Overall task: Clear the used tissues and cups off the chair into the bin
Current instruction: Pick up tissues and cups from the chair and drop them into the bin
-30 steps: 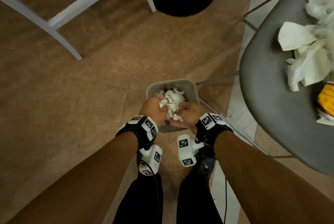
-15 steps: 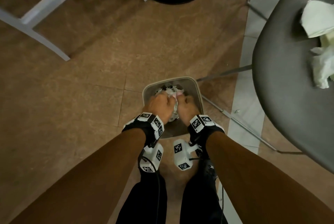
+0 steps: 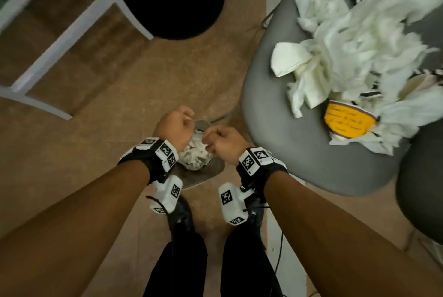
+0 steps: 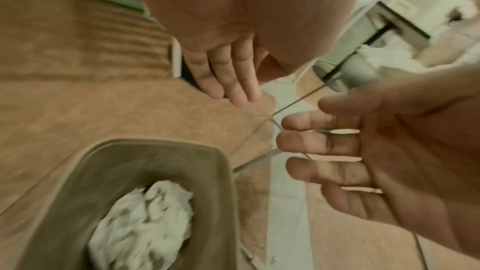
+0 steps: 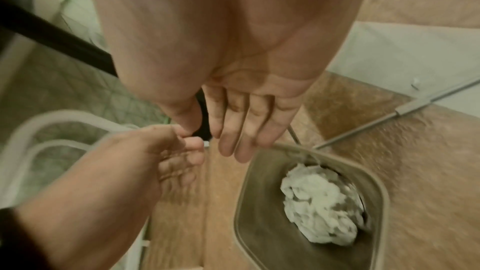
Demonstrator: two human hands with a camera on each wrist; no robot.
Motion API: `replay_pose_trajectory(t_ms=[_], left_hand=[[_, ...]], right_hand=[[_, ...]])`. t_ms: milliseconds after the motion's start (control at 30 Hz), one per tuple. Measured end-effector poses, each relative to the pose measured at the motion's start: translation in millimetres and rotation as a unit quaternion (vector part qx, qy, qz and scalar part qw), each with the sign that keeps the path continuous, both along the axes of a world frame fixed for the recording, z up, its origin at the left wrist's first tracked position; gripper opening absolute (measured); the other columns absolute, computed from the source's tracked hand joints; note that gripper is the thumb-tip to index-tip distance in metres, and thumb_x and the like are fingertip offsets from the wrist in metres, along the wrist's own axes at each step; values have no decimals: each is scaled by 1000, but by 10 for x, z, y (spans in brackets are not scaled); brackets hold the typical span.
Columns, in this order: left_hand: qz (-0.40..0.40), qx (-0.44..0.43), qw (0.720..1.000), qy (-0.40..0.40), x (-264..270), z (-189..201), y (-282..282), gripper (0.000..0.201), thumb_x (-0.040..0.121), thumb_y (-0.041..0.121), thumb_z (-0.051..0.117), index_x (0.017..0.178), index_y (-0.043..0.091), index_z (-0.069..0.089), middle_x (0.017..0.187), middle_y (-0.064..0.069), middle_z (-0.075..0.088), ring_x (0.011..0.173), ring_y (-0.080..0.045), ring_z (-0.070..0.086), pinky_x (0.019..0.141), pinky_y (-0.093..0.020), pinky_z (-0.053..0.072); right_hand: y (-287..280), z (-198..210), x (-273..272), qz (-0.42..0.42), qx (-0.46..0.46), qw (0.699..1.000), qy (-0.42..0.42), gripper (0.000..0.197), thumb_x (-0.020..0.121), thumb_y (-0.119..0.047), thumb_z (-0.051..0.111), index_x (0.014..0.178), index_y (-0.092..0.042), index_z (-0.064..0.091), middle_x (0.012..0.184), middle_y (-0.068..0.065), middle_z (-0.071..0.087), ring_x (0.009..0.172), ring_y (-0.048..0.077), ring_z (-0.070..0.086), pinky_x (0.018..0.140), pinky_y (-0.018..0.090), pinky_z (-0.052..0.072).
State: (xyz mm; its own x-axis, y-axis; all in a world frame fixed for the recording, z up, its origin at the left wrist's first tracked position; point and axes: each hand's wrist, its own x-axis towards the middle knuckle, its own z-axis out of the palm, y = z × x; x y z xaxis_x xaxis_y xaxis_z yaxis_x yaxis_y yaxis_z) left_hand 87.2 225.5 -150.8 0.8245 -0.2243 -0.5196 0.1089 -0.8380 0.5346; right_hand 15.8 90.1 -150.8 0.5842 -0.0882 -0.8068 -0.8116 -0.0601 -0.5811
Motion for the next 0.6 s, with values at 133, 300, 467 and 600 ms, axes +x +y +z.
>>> replay_pose_trajectory(t_ms=[133,300,467,600], left_hand=[[-72,-78,990,-93,99,569,-848,31,82,17,54,111,27,56,95,8,63,89,-18,62,81,-35,53],[-219,-106,958,-153,-4,845,-1995,57,77,27,67,131,22,47,128,0,45,121,-22,44,102,-39,42],[-187,-20,949,-253,-133,792,-2427,68,69,41,66,133,27,46,128,0,38,119,-23,36,98,-33,28],[-97,46,960,-260,91,757,-2493,73,72,33,64,141,25,40,147,-3,31,131,-28,33,98,-42,28]], right_hand=[[-579,720,-162,-3,32,997,-77,22,93,-8,50,78,-19,61,73,2,67,63,20,62,70,40,50],[-1648,1119,-460,48,-276,940,-194,12,88,-27,54,80,-23,61,85,4,65,80,23,61,77,42,51],[-2397,1159,-707,201,-488,838,-137,56,79,-49,62,129,-27,52,133,0,48,120,29,43,96,44,40],[-2605,1063,-767,272,-496,821,-80,88,70,-53,73,143,-27,31,140,2,48,126,30,45,101,46,35]])
